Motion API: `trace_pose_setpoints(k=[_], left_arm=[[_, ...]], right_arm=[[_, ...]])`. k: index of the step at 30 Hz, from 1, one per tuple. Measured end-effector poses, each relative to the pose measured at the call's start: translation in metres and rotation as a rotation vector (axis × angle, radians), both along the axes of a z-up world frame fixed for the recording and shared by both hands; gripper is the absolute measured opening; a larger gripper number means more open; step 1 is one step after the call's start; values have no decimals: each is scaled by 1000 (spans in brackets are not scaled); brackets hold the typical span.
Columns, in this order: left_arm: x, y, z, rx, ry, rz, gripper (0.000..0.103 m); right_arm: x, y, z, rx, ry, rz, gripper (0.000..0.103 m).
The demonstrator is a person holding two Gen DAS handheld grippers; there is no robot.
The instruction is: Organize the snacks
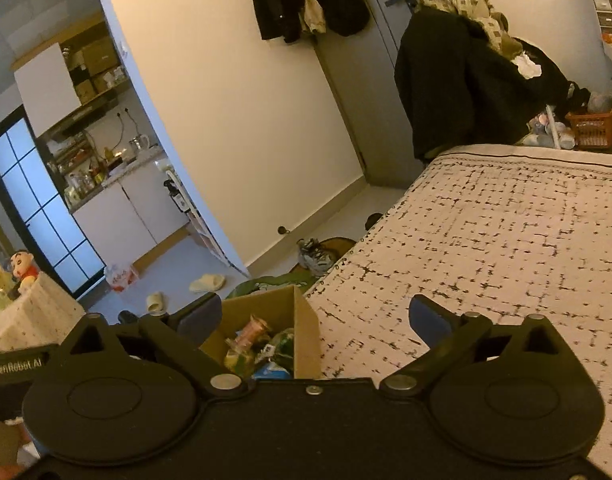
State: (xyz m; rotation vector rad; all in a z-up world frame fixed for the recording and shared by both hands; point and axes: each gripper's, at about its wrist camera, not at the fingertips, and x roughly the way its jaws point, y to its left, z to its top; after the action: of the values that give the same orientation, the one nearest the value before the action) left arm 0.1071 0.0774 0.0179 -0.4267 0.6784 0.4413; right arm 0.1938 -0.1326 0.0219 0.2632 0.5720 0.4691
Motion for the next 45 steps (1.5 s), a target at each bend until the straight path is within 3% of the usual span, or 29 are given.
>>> trace_pose_setpoints(k=[6, 25, 34, 45], left_arm=[[-18, -5, 6, -11, -35, -50, 88], [-71, -9, -4, -48, -55, -149, 90], [-80, -17, -6, 5, -80, -200, 93], [-92, -33, -17, 84, -109, -291, 93]], right_arm=[[-23, -27, -13, -16, 46, 18, 103], [-83, -55, 4, -103, -19, -16, 103], [-100, -61, 1, -124, -3, 12, 103], [-120, -73, 13, -172, -64, 41, 103]])
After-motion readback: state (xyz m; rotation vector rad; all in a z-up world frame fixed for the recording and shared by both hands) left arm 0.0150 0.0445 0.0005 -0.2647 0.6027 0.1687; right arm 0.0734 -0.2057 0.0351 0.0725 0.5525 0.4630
